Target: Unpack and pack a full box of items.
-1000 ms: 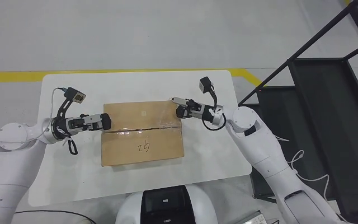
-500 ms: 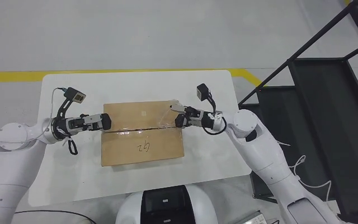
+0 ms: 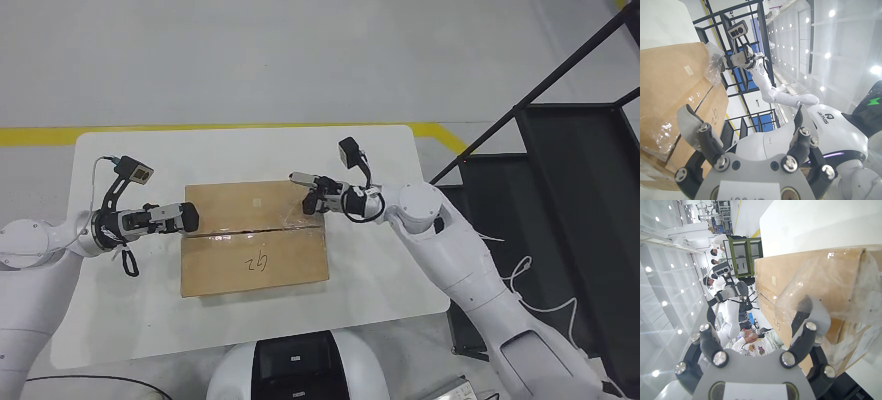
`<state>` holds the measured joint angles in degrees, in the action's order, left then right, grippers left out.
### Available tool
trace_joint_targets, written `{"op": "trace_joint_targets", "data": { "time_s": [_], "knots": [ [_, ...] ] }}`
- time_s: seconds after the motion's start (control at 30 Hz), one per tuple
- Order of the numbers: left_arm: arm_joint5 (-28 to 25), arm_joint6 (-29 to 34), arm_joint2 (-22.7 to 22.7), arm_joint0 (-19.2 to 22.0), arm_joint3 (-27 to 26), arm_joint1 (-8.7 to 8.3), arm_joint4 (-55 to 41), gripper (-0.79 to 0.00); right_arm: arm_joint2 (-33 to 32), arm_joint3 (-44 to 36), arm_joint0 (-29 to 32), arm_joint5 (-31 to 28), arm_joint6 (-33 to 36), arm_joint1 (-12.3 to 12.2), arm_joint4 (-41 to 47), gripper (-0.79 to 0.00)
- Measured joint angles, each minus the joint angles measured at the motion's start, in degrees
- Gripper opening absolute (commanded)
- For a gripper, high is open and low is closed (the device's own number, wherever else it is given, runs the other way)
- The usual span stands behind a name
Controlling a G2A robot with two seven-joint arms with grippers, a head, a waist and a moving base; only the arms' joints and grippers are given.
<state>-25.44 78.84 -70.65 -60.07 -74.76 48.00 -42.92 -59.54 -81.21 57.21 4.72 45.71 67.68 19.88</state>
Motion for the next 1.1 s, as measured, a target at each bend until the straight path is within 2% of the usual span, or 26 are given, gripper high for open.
{"op": "trace_joint_targets", "data": {
  "time_s": [0.03,0.23,0.43,0.63,0.87,1.1],
  "knots": [
    [0.0,0.0,0.0,0.0,0.0,0.0,0.0,0.0,0.17,0.23,-0.21,0.05,0.0,0.08,0.08,-0.785],
    [0.09,-1.56,-0.63,-0.63,-0.29,0.0,-0.15,0.0,1.09,1.14,-1.12,0.68,-0.53,0.41,-0.71,-0.785],
    [-1.75,-9.08,-6.11,-5.09,-0.79,-0.88,2.88,0.0,0.94,-0.21,-0.47,0.89,-1.24,0.32,-2.49,-0.785],
    [3.13,-14.09,-9.5,-10.2,-3.42,-1.86,10.83,0.0,-0.34,-3.65,1.76,1.18,-1.27,-0.21,-4.28,-0.785],
    [11.69,-17.43,-6.4,-10.31,-5.72,-1.65,20.29,0.0,-2.18,-6.98,4.68,0.87,-0.81,-0.89,-5.83,-0.785],
    [13.12,-15.1,0.82,-5.43,-4.68,0.1,20.88,0.0,-3.91,-8.39,7.05,0.67,-0.61,-1.52,-7.57,-0.785]
  ]
}}
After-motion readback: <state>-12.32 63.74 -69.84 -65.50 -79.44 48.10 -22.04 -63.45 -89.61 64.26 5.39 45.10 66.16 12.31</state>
